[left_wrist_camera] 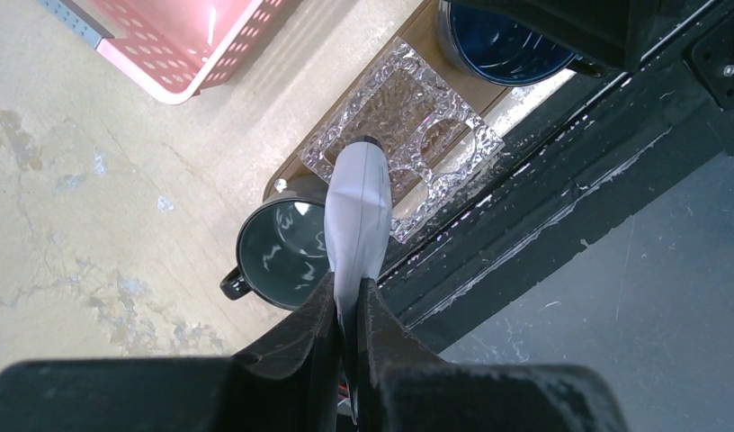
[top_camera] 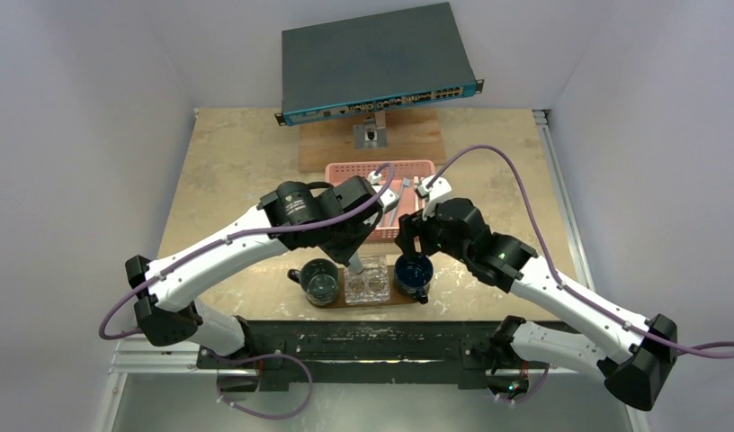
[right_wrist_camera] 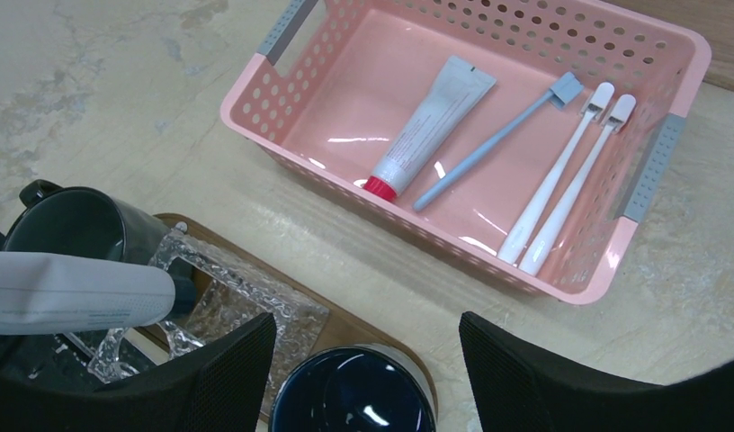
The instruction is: Prepare toiletry sets of a toothbrush and toothpaste on the tray
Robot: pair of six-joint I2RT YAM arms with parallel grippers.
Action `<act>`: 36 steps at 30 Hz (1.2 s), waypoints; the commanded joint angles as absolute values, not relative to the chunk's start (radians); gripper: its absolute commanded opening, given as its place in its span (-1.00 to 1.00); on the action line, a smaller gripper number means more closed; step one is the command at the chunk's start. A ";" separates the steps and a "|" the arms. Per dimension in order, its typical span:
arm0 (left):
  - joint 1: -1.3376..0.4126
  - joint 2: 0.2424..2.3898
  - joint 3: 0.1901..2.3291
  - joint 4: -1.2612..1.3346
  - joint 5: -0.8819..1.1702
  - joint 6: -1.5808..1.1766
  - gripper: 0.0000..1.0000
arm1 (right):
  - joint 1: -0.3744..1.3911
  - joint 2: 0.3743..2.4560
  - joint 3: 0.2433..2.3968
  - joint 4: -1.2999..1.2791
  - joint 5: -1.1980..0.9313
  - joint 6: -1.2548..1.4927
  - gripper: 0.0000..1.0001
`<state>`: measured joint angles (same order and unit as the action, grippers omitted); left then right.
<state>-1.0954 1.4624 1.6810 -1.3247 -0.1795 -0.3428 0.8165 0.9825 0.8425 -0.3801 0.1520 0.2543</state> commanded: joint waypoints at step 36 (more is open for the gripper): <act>-1.101 1.524 1.611 -1.223 -0.213 -0.317 -1.00 | 0.810 0.952 0.804 -0.337 0.115 0.273 0.55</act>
